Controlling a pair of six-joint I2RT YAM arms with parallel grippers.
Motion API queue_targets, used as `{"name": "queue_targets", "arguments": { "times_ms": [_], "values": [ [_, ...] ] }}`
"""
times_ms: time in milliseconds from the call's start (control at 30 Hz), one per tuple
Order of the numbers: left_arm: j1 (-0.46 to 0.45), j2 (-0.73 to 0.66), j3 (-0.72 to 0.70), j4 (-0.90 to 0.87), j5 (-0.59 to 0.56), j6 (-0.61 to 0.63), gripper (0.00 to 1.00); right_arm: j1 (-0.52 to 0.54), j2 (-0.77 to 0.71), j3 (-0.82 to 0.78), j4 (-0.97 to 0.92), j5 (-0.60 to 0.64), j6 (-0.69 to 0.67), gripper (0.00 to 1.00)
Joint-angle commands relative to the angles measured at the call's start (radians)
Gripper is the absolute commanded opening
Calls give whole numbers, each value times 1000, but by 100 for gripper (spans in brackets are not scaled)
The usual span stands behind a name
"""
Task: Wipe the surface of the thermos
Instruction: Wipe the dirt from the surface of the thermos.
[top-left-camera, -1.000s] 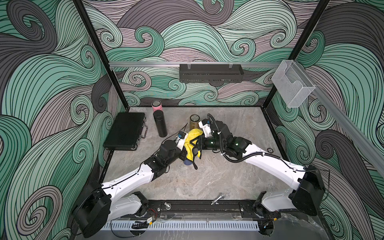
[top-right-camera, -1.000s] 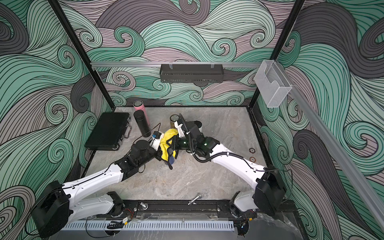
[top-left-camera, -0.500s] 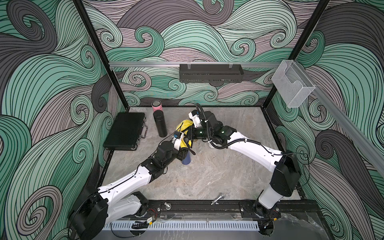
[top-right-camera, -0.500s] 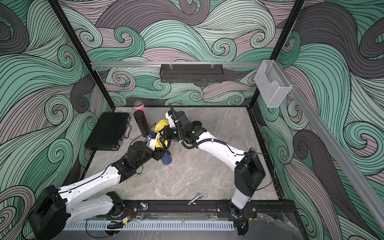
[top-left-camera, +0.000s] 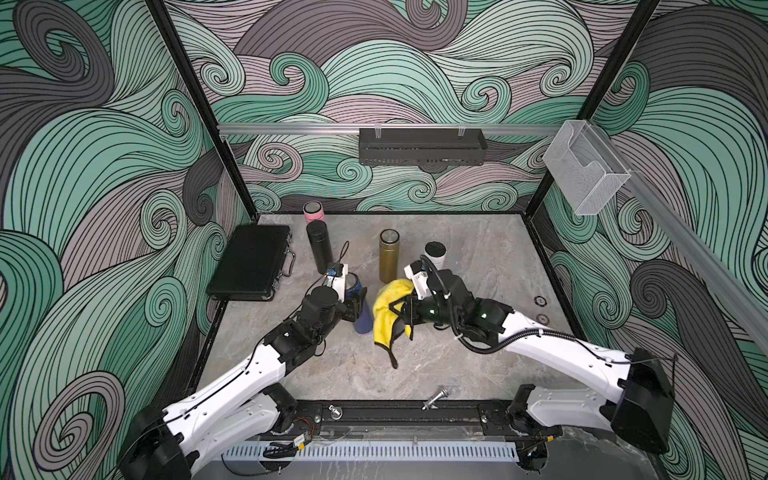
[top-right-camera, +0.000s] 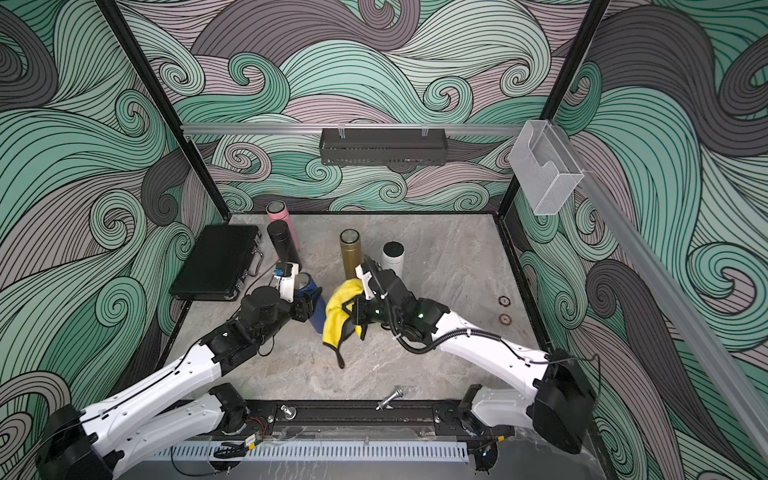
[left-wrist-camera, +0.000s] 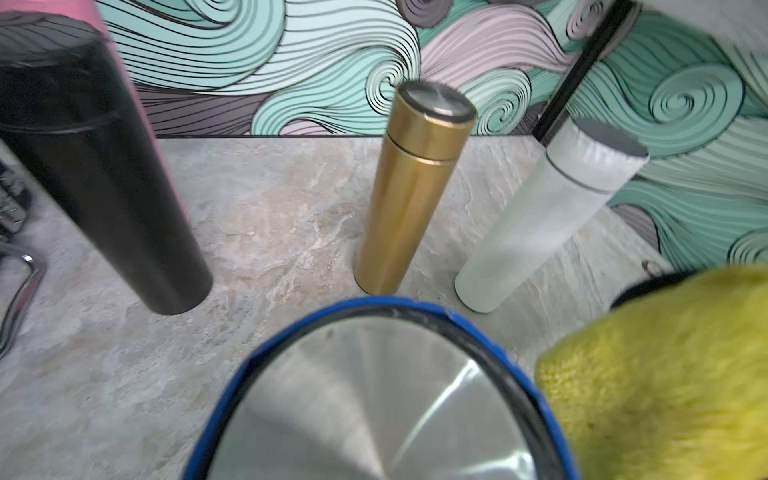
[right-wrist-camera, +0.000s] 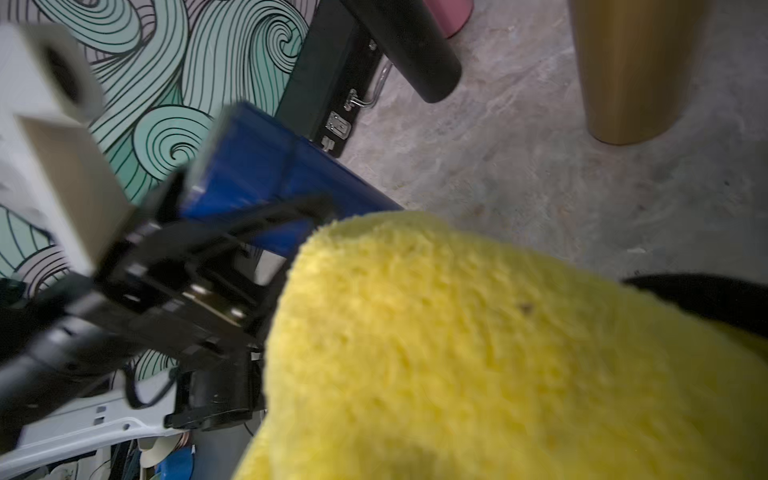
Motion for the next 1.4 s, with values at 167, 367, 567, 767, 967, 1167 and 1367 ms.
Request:
{"name": "queue_targets", "arguments": {
  "times_ms": [167, 367, 567, 767, 967, 1167, 1367],
  "values": [
    [10, -168, 201, -145, -50, -305, 0, -7, -198, -239, 149, 98, 132, 0],
    [11, -185, 223, -85, 20, -419, 0, -67, -176, -362, 490, -13, 180, 0],
    [12, -144, 261, -61, 114, -458, 0, -78, -133, -307, 566, -71, 135, 0],
    [11, -137, 228, -12, 110, -468, 0, -77, -39, -238, 600, -124, 135, 0],
    [10, -129, 213, -43, 43, -413, 0, -73, -46, -220, 600, -156, 151, 0],
    [11, -109, 186, -27, 6, -381, 0, -41, -167, -241, 492, -99, 124, 0],
    [10, -92, 190, 9, 45, -387, 0, -35, -177, -251, 453, -63, 113, 0]
  ]
}}
